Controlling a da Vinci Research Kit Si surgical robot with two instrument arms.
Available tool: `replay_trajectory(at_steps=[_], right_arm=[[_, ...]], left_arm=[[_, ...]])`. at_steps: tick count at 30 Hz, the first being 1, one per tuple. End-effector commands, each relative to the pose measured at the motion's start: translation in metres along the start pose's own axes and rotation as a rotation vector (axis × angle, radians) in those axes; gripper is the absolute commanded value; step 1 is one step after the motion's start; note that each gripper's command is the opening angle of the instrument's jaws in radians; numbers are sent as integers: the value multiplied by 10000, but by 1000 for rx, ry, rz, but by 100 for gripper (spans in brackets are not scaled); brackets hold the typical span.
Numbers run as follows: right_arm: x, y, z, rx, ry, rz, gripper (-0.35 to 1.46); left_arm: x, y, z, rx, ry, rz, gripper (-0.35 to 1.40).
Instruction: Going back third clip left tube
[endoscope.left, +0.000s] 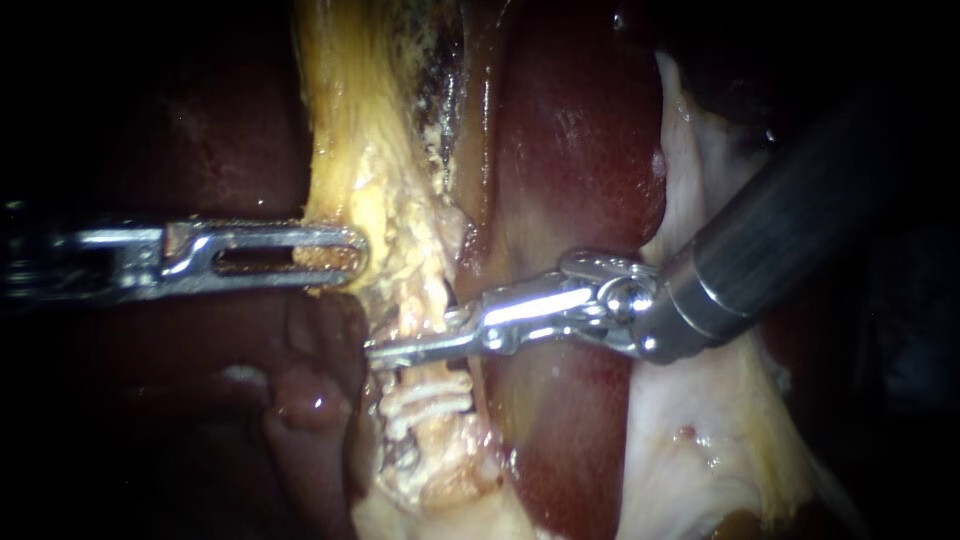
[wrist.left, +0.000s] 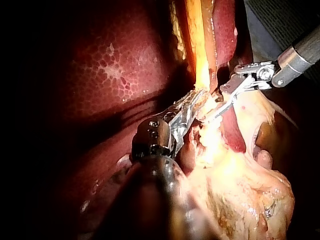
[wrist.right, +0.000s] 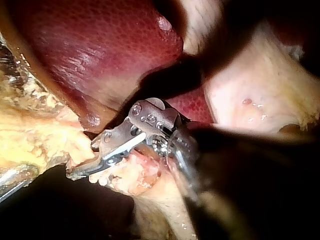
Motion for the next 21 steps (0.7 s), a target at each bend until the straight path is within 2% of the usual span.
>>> replay_trajectory(at_steps=[1,6,7,9,12,16,21], right_arm=[[0,0,0,0,0,-1,-35],[0,-1,0,1,1,28,-33],[0,-1,0,1,1,29,-4],[0,-1,2,0,1,28,30],[-2,1,3,-11,4,-68,53],[-9,2,0,-74,39,-187,60],[-16,-1,-10,-77,28,-281,60]], left_arm=[[0,0,0,-1,0,0,-35],[0,0,-1,-1,0,0,-35],[0,-1,-1,-1,0,0,-35],[1,-1,-1,-1,0,0,-35],[1,-1,-2,-1,0,0,-35],[2,-1,-3,-1,0,0,-35],[2,-1,-3,-1,0,0,-35]])
